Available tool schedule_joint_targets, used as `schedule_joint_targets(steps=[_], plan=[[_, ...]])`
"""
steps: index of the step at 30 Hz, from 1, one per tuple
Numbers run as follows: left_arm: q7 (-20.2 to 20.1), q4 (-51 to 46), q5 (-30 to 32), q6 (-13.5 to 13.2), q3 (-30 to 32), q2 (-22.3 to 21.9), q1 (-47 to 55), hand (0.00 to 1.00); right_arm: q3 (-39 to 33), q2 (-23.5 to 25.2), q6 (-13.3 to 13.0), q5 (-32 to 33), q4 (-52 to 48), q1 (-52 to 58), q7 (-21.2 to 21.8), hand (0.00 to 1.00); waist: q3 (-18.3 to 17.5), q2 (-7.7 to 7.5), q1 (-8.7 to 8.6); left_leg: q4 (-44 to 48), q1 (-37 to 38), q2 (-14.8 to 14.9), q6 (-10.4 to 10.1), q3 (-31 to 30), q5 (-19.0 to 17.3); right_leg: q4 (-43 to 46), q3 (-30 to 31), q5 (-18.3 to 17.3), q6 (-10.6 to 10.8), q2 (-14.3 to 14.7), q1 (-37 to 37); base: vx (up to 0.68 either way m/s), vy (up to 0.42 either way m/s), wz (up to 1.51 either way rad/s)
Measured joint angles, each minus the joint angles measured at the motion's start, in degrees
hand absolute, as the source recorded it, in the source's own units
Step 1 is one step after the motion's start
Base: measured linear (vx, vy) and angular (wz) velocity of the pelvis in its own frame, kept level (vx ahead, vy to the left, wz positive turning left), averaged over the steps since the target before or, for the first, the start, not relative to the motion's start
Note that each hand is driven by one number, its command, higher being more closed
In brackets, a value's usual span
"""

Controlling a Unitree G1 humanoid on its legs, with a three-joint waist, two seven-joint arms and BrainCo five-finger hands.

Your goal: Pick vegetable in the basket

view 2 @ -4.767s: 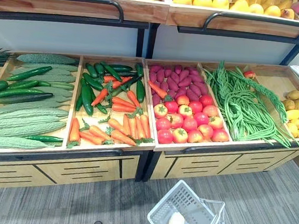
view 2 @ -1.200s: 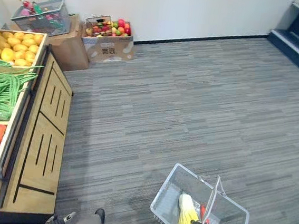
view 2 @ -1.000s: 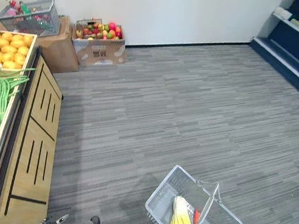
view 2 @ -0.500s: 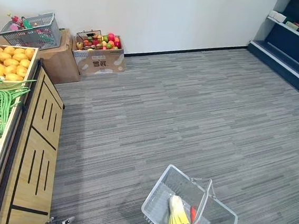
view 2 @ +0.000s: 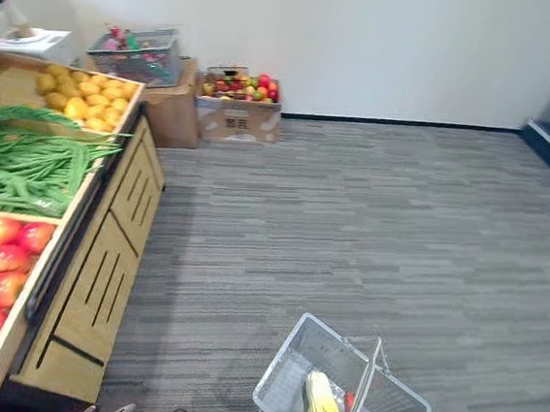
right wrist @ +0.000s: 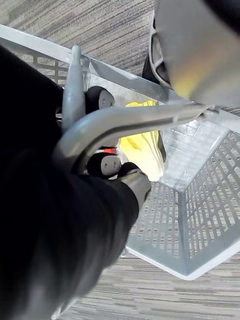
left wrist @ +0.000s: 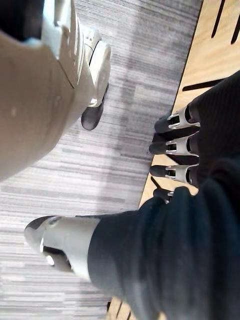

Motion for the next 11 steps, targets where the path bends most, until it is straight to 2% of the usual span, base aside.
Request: schedule_joint_targets(steps=[6, 11], plan=[[-0.3, 0.0, -0.2, 0.2, -0.3, 0.1, 0.1, 0.0, 2.6, -0.3, -0.1, -0.1, -0.1, -0.1, 1.0, 1.0, 0.1, -0.11, 0.87, -0.3, 0.2, 0.0, -0.1, -0.9, 0.4, 0.1, -0.9, -0.4, -0.6, 0.1, 0.8, -0.03, -0.023, 0.11], [-0.5, 0.0, -0.1, 0.2, -1.2, 0.4, 0.0, 0.0, 2.7, -0.3, 0.0, 0.0, -0.1, -0.1, 1.0, 1.0, 0.2, -0.21, 0.95, -0.4, 0.0, 0.0, -0.1, -1.1, 0.5, 0.1, -1.0, -0.4, -0.6, 0.1, 0.8, 0.0, 0.0, 0.0]])
